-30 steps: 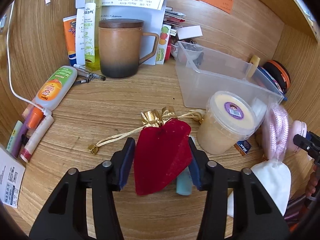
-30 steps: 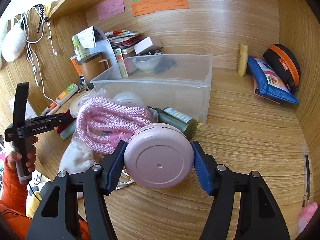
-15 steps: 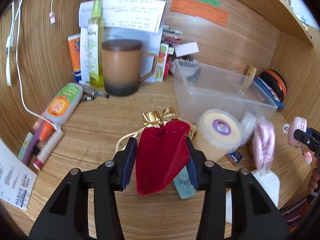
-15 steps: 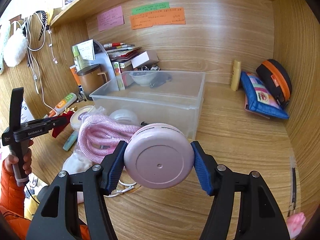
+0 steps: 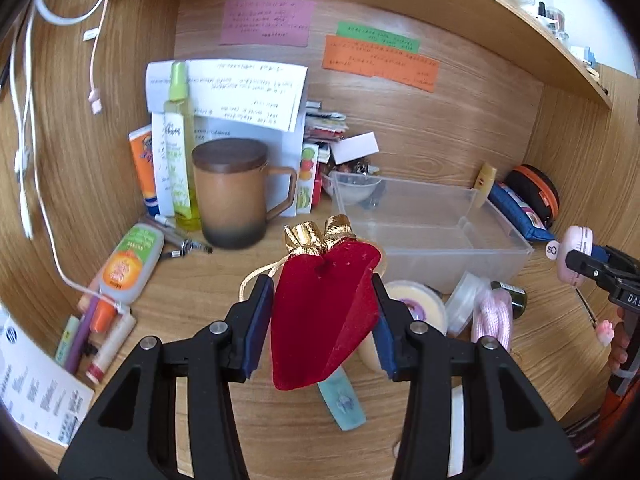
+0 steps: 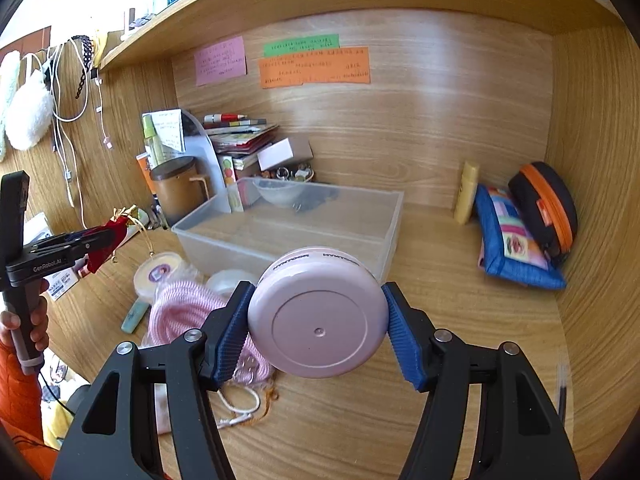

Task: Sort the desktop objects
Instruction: 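Carry the red pouch and pink compact with both grippers over the clear bin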

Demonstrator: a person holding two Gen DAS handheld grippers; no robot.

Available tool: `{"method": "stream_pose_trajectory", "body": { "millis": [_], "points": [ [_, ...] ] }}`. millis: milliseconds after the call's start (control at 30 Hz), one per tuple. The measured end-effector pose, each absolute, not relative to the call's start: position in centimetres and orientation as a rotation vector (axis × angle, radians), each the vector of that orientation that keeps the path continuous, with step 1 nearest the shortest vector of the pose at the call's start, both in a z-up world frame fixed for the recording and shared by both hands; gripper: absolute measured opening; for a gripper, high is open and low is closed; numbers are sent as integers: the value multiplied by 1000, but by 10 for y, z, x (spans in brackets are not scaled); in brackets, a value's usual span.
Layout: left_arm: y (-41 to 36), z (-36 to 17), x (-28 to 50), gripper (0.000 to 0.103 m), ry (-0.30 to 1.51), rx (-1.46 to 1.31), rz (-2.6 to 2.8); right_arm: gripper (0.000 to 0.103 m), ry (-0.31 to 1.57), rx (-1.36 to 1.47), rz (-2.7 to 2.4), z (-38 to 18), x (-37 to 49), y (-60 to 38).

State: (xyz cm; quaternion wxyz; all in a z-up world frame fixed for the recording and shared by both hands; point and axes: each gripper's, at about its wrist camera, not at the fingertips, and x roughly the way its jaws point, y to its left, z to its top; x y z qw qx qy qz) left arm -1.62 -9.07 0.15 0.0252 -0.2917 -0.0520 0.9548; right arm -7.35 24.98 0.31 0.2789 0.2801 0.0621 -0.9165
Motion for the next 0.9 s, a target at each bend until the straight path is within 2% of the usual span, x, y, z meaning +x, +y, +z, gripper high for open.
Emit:
{"method": "stream_pose_trajectory", "body": {
  "millis": [467, 900],
  "points": [
    [-77, 46, -48, 46, -108, -789, 2917, 60, 200, 715, -2448, 22, -116, 231],
    [-59, 50, -109, 46, -75, -836, 2826, 60, 209, 755, -2406, 26, -167, 209]
  ]
}}
